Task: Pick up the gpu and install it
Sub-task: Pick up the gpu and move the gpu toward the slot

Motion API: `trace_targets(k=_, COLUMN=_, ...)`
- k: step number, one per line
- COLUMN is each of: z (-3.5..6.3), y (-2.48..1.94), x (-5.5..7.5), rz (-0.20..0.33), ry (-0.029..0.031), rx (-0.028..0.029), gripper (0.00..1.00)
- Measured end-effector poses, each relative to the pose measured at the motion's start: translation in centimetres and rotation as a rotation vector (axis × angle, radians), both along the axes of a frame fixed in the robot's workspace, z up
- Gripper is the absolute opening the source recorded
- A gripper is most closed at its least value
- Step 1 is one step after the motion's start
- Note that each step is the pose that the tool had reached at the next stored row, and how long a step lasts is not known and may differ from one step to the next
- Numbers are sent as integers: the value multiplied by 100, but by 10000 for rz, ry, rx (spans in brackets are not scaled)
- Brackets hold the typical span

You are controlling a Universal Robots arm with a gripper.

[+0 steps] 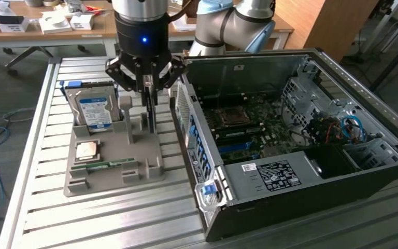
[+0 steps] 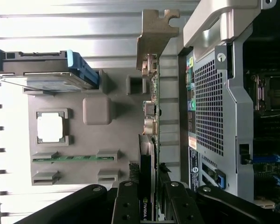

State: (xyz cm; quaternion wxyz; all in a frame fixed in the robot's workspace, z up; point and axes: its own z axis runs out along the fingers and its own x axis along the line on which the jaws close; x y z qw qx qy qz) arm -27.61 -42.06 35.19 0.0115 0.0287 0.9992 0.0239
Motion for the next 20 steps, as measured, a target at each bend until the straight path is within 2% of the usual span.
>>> trace_targets(k=20, z=336, y=0, x=18, rz=0, ry=0, rx=-1, gripper=27)
